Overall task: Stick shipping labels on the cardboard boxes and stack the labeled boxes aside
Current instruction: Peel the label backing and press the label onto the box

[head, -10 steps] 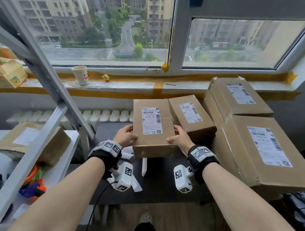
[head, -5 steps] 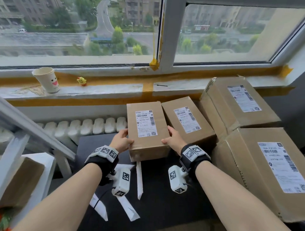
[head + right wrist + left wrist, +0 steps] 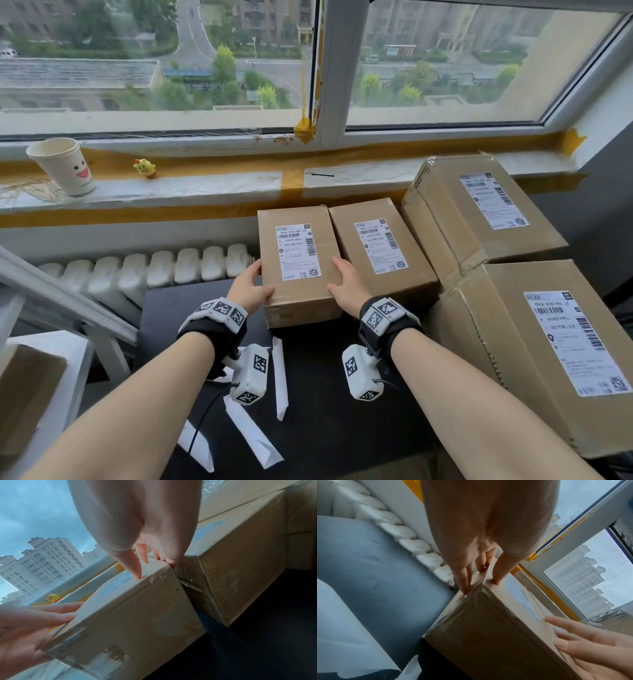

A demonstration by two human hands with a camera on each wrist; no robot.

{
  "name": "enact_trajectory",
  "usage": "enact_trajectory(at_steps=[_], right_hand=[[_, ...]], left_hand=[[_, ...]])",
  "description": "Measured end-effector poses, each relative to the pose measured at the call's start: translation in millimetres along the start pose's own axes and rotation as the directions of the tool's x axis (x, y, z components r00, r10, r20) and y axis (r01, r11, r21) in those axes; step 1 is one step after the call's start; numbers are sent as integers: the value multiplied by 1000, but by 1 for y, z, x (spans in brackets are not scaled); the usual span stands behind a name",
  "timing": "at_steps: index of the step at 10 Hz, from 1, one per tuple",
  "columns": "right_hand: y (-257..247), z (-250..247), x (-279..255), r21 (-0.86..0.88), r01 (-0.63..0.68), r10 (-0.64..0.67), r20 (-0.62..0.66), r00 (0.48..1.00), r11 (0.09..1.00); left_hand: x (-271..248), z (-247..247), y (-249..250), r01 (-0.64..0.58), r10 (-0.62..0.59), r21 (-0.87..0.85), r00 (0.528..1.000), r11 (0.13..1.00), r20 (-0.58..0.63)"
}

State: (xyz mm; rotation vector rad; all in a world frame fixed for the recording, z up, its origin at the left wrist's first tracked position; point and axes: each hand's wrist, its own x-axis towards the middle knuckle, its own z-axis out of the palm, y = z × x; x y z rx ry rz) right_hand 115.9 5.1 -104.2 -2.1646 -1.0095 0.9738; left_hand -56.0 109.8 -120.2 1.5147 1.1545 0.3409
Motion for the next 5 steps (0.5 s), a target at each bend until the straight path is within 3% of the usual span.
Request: enact_trajectory(at_steps=[2, 5], right_hand=[[8, -1, -5, -90, 21, -17, 37, 999, 996], [30, -14, -61, -161, 61, -60, 7, 998, 985]], left_hand=[[-6, 7, -1, -22, 28, 186, 999, 982, -33], [-74, 19, 4, -37, 70, 607, 997, 794, -31]])
